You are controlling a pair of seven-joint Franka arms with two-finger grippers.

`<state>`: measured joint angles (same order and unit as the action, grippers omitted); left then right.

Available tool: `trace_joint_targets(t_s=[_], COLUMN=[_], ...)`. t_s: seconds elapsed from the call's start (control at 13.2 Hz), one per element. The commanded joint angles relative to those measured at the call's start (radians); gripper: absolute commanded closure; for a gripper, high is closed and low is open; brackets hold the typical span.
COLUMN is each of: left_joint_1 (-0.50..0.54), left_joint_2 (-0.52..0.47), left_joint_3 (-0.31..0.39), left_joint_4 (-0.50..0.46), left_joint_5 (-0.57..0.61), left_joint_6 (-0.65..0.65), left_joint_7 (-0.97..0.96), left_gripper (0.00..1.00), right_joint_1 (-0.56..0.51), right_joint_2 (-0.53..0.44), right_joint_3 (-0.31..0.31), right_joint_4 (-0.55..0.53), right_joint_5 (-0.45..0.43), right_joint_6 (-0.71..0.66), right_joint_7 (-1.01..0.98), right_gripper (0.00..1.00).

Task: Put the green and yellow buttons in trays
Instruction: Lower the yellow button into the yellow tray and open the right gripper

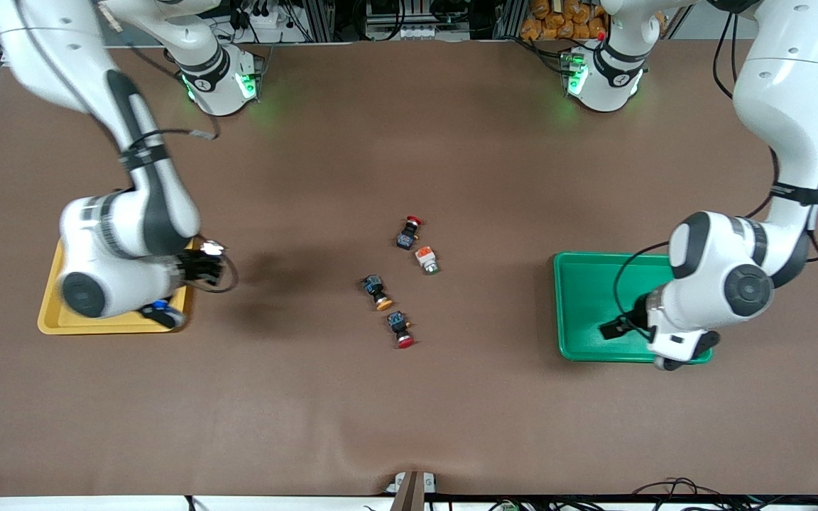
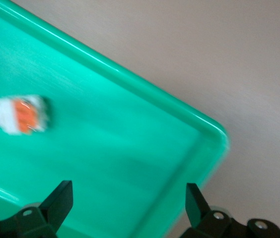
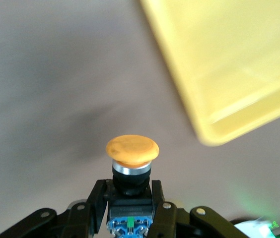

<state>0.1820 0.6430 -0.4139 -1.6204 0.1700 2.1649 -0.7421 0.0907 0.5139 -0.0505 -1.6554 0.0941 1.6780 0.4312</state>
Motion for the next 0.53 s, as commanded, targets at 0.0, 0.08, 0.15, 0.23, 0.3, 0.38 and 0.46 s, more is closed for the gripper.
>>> trace_joint_targets(t_s=[0.0,0.08,0.15,0.23,0.3,0.38,0.46], left_joint_1=[-0.114,-0.168,-0.223,-0.27,-0.31,-0.359,-0.412], left_joint_2=[-0.002,0.019,0.041,0.064,0.088,0.107,0.112], left_joint_3=[-0.005,-0.005,0.003,0.015,0.03,0.052,0.087], left_joint_4=[0.039,0.059,0.079,0.097,0.12,0.138,0.145], left_joint_5=[0.019,0.022,0.019,0.02,0.02,0.023,0.023], left_joint_6=[-0.004,-0.004,0.0,0.006,0.009,0.01,0.01], left_joint_7=[-0.133,-0.181,-0.225,-0.258,-0.267,-0.269,-0.273], left_gripper=[0.0,0.0,0.0,0.0,0.0,0.0,0.0], right_joint_1=[-0.139,-0.167,-0.19,-0.216,-0.257,-0.291,-0.321], right_joint_2=[0.0,0.005,0.011,0.034,0.047,0.064,0.08], right_joint_3=[0.021,0.021,0.021,0.021,0.021,0.021,0.021], right_joint_4=[-0.024,-0.024,-0.024,-0.023,-0.024,-0.02,-0.018], right_joint_5=[-0.06,-0.077,-0.103,-0.155,-0.195,-0.203,-0.205], right_joint_6=[0.035,0.04,0.051,0.095,0.144,0.172,0.202], right_joint_7=[-0.242,-0.296,-0.33,-0.376,-0.45,-0.53,-0.587], right_gripper=[1.0,1.0,1.0,1.0,1.0,1.0,1.0])
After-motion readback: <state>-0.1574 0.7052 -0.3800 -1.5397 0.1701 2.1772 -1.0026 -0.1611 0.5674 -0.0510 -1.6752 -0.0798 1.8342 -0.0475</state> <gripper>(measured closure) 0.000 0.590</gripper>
